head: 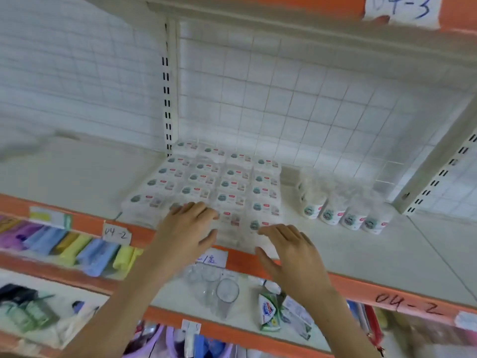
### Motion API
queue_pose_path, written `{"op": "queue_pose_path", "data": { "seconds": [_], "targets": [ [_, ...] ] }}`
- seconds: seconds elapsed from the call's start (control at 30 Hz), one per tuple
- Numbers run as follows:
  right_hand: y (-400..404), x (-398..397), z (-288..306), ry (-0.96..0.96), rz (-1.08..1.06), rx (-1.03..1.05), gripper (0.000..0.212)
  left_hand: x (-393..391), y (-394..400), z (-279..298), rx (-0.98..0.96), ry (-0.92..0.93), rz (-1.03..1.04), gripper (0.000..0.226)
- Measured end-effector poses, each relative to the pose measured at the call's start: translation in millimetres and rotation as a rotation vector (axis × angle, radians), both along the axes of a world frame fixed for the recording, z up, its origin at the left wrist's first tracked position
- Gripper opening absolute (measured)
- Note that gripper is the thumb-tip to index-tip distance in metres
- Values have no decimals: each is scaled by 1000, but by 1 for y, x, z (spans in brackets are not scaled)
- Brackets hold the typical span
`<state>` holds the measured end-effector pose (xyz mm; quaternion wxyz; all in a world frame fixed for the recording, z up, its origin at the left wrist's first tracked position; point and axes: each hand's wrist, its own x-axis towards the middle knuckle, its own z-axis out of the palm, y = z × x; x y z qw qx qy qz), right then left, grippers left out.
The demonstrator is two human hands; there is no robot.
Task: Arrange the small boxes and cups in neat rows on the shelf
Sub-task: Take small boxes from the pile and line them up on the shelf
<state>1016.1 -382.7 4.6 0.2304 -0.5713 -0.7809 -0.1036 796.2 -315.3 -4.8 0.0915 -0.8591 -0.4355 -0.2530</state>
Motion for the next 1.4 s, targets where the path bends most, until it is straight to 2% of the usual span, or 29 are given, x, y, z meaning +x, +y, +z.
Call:
{"op": "queue_pose_path", "data": {
  "seconds": [0.23, 0.4, 0.6, 0.77, 0.93, 1.07, 1.13, 1.23, 1.33, 1.4],
  "targets": [
    [-54, -46, -45, -18, 238, -110, 31, -43, -109, -55, -200, -30, 227, 28],
    [-65, -108, -64, -57, 420, -207, 31, -101, -168, -69, -315, -45, 477, 31],
    [-65, -204, -71, -64, 652, -258, 30, -187, -228, -76, -382, -56, 766, 37],
    [-57, -301, -67, -126, 837, -301, 35, -262, -259, -71, -384, -115, 953, 34],
    [-49, -402, -58, -206, 900, -312, 38, -357, -266, -72, -430, -197, 1071, 35],
    [-29, -474, -53, -232, 951, -384, 44, -431, -256, -68, -386, -209, 1093, 42],
    [-19, -505, -52, -198, 934, -400, 55, -464, -246, -66, -361, -193, 1060, 49],
    [2, -538, -51, -154, 921, -360, 76, -503, -225, -59, -357, -204, 1001, 37],
    [27, -559, -44, -152, 869, -346, 75, -537, -197, -52, -345, -236, 923, 34],
    [49, -569, -39, -140, 808, -316, 65, -557, -172, -45, -340, -248, 888, 34]
  ]
}}
